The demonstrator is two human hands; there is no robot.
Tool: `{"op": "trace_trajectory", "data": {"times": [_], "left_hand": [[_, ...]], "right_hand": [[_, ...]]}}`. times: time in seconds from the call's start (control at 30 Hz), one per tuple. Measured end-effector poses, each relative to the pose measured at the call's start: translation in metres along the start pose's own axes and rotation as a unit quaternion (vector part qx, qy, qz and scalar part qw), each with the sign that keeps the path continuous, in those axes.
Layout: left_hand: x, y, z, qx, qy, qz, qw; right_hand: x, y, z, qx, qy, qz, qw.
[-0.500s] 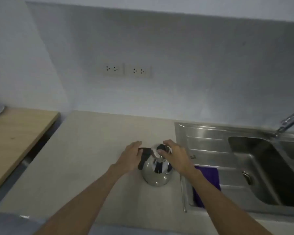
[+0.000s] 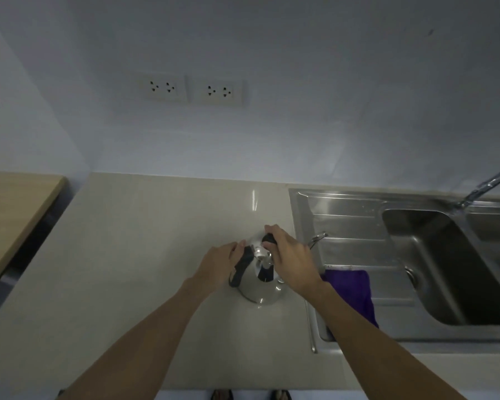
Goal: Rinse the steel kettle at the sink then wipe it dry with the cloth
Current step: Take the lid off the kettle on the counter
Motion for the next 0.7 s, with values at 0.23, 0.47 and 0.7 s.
{"op": "trace_trajectory", "data": {"times": [0.23,0.47,0.7], "left_hand": [[-0.004,-0.003,-0.002,0.001,-0.028,-0.04,0.999],[-0.007,-0.004,0.002,0.002,-0.036,-0.054,0.998],[-0.006,-0.006,-0.003,0.013,-0.026,-0.055,0.998]], "right_hand": [[0.002,0.001,-0.008,0.013,0.009,0.001,1.0],[0.003,0.003,-0.011,0.02,0.012,0.007,1.0],[0.009,0.014,-0.021,-0.036,0.094,0.014,0.995]]}}
Point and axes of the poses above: each hand's wrist, its own y-axis towards the middle knuckle, its own x-axis out of the back of the hand, z = x × y, the point moved 3 cm from there along y, towards the middle knuckle, and after that the axes turned 5 degrees about -x, right-handed, at the moved point
